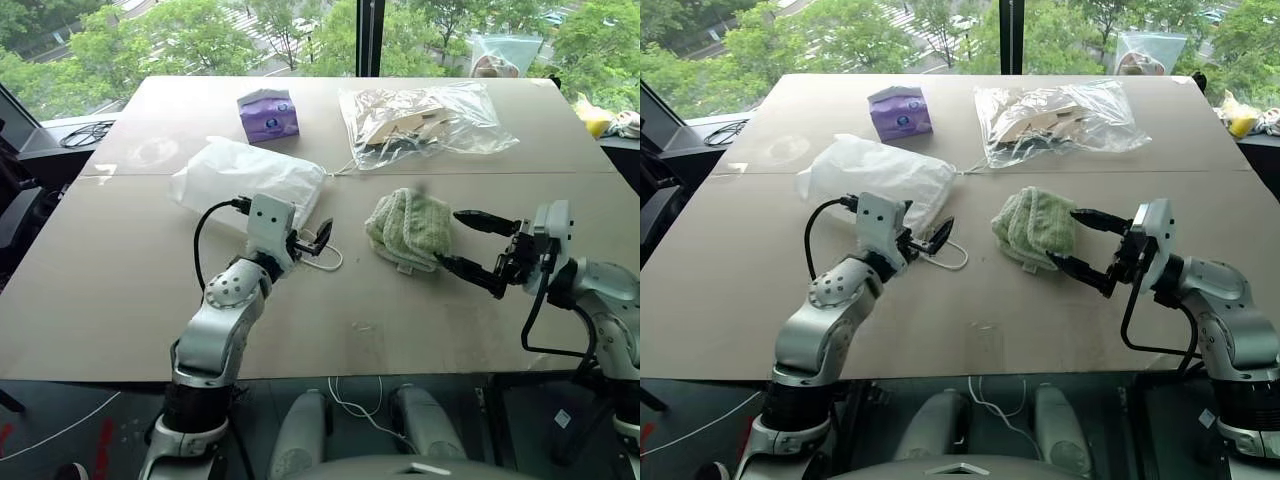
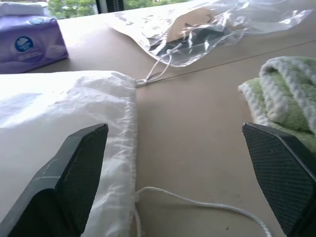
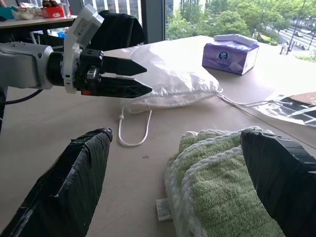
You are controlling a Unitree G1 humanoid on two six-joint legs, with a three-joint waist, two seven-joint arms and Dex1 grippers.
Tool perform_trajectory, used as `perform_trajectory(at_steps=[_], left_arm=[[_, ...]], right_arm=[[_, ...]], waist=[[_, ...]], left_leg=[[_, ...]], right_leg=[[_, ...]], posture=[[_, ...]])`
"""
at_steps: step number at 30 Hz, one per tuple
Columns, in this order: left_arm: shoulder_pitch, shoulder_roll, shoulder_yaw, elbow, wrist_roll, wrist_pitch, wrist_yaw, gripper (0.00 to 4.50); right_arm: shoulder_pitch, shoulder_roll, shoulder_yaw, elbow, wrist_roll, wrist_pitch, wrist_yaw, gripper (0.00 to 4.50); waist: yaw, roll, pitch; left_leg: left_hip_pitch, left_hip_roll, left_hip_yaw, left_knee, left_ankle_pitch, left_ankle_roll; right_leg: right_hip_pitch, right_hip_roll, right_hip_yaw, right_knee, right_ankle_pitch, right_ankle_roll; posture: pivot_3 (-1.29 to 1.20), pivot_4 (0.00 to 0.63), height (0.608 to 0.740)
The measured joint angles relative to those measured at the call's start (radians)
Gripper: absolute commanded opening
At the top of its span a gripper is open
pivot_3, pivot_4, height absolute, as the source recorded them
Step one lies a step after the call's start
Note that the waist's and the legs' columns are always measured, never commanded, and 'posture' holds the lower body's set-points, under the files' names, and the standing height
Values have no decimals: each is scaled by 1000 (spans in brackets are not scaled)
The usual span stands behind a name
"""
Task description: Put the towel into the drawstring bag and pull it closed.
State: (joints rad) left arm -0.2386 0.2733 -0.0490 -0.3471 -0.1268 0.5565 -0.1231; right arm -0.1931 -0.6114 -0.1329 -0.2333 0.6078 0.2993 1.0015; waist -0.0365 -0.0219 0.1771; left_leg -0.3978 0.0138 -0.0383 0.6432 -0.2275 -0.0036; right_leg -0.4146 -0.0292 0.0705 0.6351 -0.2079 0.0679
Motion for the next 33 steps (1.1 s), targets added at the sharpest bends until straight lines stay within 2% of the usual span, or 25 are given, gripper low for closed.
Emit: perform_trajectory(at_steps=[6, 13, 23, 28, 33], left_arm=[[-13, -43, 1, 17, 95, -5, 92, 4474], [-34, -68, -1, 97, 154, -41, 126, 4474], [-39, -50, -61, 147, 242, -65, 107, 4474], [-69, -72, -55, 184, 269, -39, 130, 4474], [-99, -49, -61, 230, 319, -23, 130, 4474]], right_arm=[[-21, 0, 0, -25, 16, 3, -1, 4453], [-22, 7, 9, -25, 8, 3, -7, 4453], [-21, 12, 9, -25, -8, 0, -15, 4453], [-20, 18, 9, -25, -15, -3, -26, 4453], [-20, 19, 9, -25, -22, -6, -27, 4453]], waist=[[1, 0, 0], [1, 0, 0], [1, 0, 0], [2, 0, 0], [0, 0, 0]], left_leg=[[0, 0, 0, 0, 0, 0], [0, 0, 0, 0, 0, 0], [0, 0, 0, 0, 0, 0], [0, -1, 0, 1, 0, 0], [0, -1, -1, 1, 0, 0]], right_leg=[[0, 0, 0, 0, 0, 0], [0, 0, 0, 0, 0, 0], [0, 0, 0, 1, 0, 1], [0, 0, 0, 1, 1, 1], [0, 0, 0, 2, 1, 1]], posture=[[0, 150, 740], [0, 150, 740], [0, 150, 740], [0, 150, 740], [0, 150, 740]])
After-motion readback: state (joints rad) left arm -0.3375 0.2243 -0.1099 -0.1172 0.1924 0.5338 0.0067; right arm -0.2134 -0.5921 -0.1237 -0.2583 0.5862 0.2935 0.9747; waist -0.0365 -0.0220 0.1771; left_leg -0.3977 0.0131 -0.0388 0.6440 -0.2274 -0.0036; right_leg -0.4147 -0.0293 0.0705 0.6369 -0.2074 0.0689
